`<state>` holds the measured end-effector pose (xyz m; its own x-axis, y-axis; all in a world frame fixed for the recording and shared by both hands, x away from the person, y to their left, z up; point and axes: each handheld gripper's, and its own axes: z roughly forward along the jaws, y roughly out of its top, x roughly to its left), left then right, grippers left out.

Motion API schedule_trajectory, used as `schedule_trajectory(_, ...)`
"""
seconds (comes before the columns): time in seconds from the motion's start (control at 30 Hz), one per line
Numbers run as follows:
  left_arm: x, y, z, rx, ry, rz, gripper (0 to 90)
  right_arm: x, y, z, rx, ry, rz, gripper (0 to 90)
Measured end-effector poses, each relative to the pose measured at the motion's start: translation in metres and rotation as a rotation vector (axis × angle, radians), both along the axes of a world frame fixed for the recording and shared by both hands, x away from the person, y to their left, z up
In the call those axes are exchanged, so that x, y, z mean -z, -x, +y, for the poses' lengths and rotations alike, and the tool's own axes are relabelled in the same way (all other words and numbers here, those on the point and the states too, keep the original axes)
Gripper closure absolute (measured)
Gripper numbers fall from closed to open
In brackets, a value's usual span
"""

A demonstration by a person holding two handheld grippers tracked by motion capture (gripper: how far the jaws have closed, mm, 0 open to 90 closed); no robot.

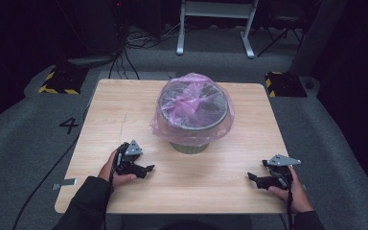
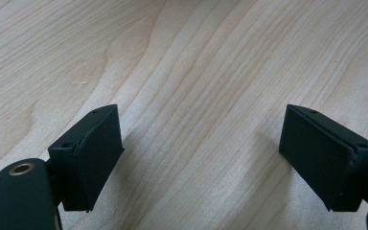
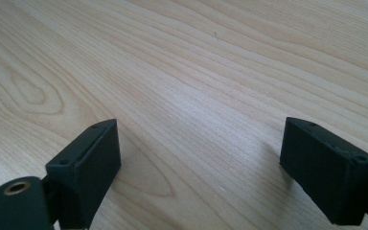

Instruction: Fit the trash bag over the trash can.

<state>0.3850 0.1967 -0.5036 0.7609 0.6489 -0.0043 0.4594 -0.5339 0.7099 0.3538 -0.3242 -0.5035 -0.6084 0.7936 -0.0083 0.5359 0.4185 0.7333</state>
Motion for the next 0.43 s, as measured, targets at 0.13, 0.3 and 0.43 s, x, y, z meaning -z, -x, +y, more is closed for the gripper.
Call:
schedule_trajectory(0.13,0.0,-0.0001,-0.0002,-0.001,0.001,0.001,14.4,0.0,-0.0003,-0.0001,-0.002,0.0,0.0,13.8)
schedule_trajectory(0.3,0.0,-0.0002,-0.0002,-0.001,0.0,0.001,14.4,0.0,-0.0007,-0.0002,-0.005,-0.001,0.001,13.7)
schedule_trajectory(0.43,0.0,-0.0003,-0.0003,-0.001,0.0,0.001,14.3,0.0,-0.0008,-0.0001,-0.003,-0.001,0.002,13.3)
